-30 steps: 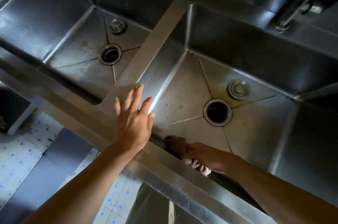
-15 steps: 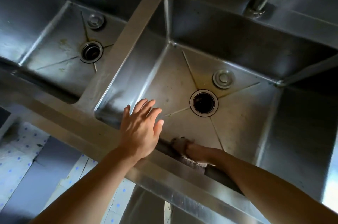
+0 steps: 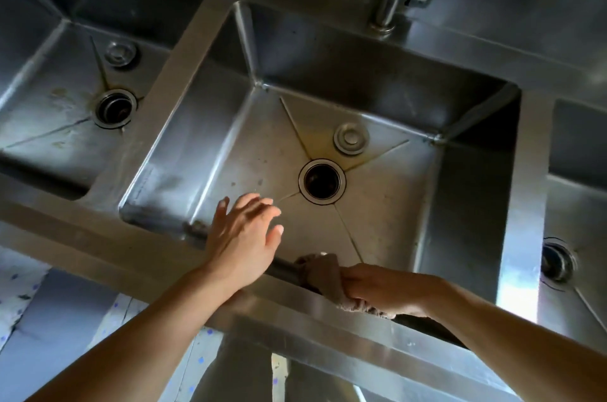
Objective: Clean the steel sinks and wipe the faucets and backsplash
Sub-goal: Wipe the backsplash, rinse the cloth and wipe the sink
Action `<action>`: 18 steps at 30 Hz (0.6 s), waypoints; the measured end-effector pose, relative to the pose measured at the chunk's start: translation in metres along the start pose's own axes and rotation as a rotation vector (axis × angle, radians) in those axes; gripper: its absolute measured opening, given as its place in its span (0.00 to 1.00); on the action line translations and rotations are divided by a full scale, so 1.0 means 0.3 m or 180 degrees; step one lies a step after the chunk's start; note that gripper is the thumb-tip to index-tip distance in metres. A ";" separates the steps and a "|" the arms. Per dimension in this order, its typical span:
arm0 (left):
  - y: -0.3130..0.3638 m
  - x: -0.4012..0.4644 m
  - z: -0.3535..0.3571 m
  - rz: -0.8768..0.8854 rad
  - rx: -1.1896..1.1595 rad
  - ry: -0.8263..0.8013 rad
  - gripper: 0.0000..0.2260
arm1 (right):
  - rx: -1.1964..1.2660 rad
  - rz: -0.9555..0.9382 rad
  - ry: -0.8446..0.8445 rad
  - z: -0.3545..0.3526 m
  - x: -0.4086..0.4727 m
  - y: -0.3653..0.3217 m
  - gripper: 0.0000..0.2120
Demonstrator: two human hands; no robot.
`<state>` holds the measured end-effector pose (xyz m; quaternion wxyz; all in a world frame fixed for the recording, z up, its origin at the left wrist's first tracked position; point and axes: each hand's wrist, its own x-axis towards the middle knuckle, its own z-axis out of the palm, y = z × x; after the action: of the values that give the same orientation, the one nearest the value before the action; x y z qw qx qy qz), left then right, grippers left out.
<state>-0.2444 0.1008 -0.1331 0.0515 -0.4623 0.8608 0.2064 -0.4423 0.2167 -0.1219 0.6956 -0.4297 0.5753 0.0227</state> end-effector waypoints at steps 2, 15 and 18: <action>0.035 -0.004 0.029 0.0078 -0.0010 -0.0038 0.16 | -0.0204 0.0296 -0.0008 0.014 0.100 0.054 0.18; 0.035 0.008 0.043 0.0080 0.0137 -0.0381 0.13 | -0.0409 0.0916 -0.0266 -0.016 0.145 0.185 0.13; 0.034 0.010 0.035 0.0057 0.0189 -0.0598 0.12 | -0.0188 0.1036 -0.0093 -0.023 0.016 0.147 0.14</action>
<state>-0.2555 0.1079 -0.1403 0.1439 -0.4314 0.8620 0.2238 -0.4692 0.2380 -0.1510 0.6781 -0.3507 0.6262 0.1582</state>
